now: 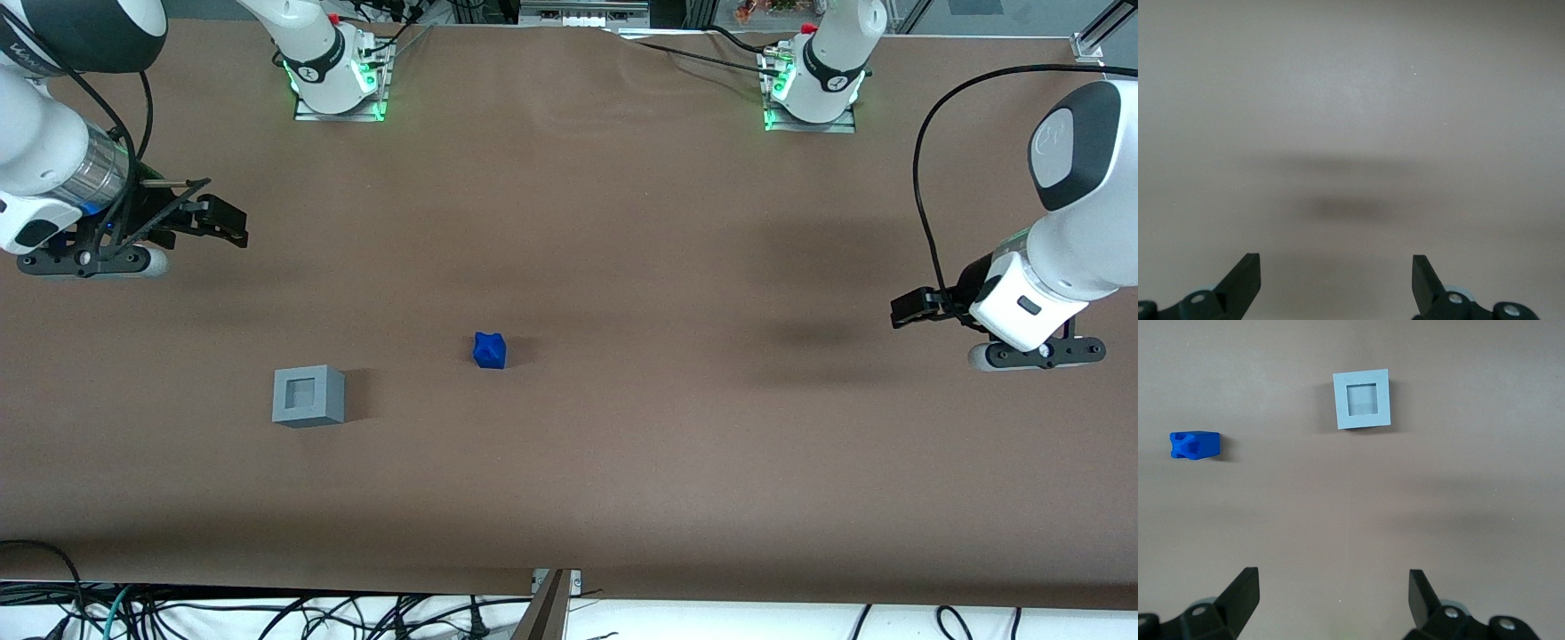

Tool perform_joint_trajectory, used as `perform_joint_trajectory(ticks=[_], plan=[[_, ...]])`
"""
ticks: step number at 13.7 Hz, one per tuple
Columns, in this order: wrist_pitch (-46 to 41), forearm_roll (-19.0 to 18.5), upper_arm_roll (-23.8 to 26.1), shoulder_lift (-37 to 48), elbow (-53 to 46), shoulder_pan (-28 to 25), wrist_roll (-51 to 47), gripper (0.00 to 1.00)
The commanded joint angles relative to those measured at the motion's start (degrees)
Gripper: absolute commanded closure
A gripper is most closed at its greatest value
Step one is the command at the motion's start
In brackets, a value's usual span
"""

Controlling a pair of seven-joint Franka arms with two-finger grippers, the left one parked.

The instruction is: Insert blue part into gray base with right arm

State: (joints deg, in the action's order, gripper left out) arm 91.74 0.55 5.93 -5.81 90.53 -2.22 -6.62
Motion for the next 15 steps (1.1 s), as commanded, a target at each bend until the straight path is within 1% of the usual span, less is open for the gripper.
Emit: perform_joint_trajectory(ticks=[1, 10, 11, 13, 15], plan=[[-0.68, -0.64, 0.75, 0.80, 0.00, 0.90, -0.58, 0.01], [-0.59, -0.64, 0.40, 0.27, -3.33, 1.25, 0.29, 0.01], [-0.51, -1.25, 0.48, 0.27, -3.69, 1.08, 0.20, 0.01], [-0.51, -3.62, 0.83, 0.18, -3.69, 0.81, -0.41, 0.01], [-0.16, -3.19, 0.66, -0.08, -3.69, 1.07, -0.33, 0.01]])
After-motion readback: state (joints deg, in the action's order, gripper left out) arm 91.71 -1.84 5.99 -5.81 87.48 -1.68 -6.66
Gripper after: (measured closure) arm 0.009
